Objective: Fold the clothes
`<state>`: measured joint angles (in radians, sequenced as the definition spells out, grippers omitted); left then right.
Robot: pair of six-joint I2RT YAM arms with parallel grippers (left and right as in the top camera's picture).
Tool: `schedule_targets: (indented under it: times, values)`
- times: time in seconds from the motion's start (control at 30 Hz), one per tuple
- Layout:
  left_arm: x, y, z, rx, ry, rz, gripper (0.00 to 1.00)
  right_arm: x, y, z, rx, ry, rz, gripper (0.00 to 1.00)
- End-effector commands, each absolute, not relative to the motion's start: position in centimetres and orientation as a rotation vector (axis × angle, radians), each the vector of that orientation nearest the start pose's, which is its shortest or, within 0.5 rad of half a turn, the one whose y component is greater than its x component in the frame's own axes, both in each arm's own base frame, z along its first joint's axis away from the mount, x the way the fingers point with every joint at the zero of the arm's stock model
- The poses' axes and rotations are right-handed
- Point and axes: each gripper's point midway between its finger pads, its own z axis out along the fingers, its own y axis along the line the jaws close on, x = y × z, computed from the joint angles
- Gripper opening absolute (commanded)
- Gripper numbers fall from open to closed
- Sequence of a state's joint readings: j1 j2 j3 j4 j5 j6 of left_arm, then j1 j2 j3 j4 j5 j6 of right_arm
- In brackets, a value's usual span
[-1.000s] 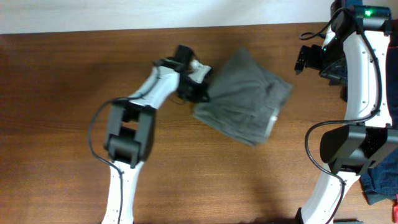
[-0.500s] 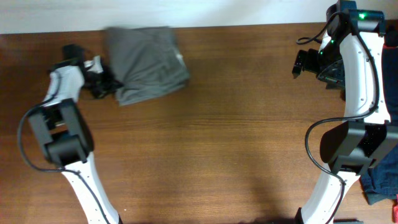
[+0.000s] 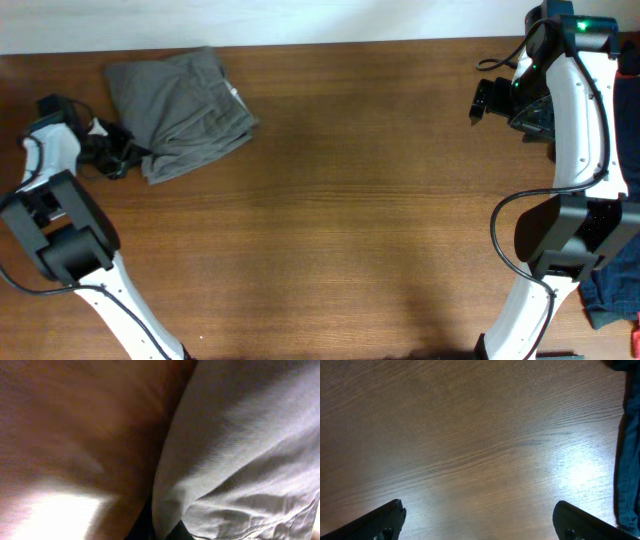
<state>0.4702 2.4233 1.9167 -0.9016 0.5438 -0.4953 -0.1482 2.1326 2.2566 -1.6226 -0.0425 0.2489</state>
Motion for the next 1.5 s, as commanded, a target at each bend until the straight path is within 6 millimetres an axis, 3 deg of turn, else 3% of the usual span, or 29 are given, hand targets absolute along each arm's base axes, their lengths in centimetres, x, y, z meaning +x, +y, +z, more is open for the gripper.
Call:
schedule_targets:
  times: [0.0, 0.2, 0.37, 0.47, 0.77, 1.07, 1.17, 1.27, 1.37, 1.47]
  values:
    - [47.2, 19.3, 2.7, -1.489, 2.447, -0.667, 0.01, 41.1, -5.4, 17.9, 0.594, 3.018, 0.081, 0.99]
    - [46.3, 22.5, 5.5, -1.773, 2.213, -0.661, 0.00, 41.1, -5.4, 17.9, 0.594, 3.018, 0.081, 0.99]
    - [44.2, 22.4, 5.0, -2.175, 2.023, -0.662, 0.01, 41.2, -5.3, 17.9, 0.594, 3.018, 0.088, 0.99]
    - [44.3, 21.8, 4.9, -2.242, 1.979, -0.665, 0.00, 41.2, -5.1, 17.9, 0.593, 3.016, 0.110, 0.99]
    - [49.5, 16.6, 5.8, -2.031, 2.065, -0.748, 0.01, 41.8, -3.9, 18.0, 0.584, 3.001, 0.219, 0.99]
    - [51.6, 9.4, 6.5, -1.998, 2.150, -0.893, 0.01, 41.6, -3.9, 18.0, 0.585, 3.007, 0.219, 0.99]
    - [52.0, 8.6, 6.6, -1.953, 2.171, -0.905, 0.01, 41.5, -3.9, 18.0, 0.582, 3.011, 0.218, 0.99]
    - [52.7, 8.6, 6.9, -1.833, 2.210, -0.902, 0.10, 41.4, -3.9, 18.0, 0.553, 3.021, 0.217, 0.99]
    - [53.7, 8.7, 7.3, -1.669, 2.247, -0.895, 0.13, 41.3, -3.9, 18.0, 0.554, 3.022, 0.218, 0.99]
    - [53.9, 8.4, 7.3, -1.624, 2.265, -0.886, 0.13, 41.3, -3.9, 18.0, 0.555, 3.022, 0.219, 0.99]
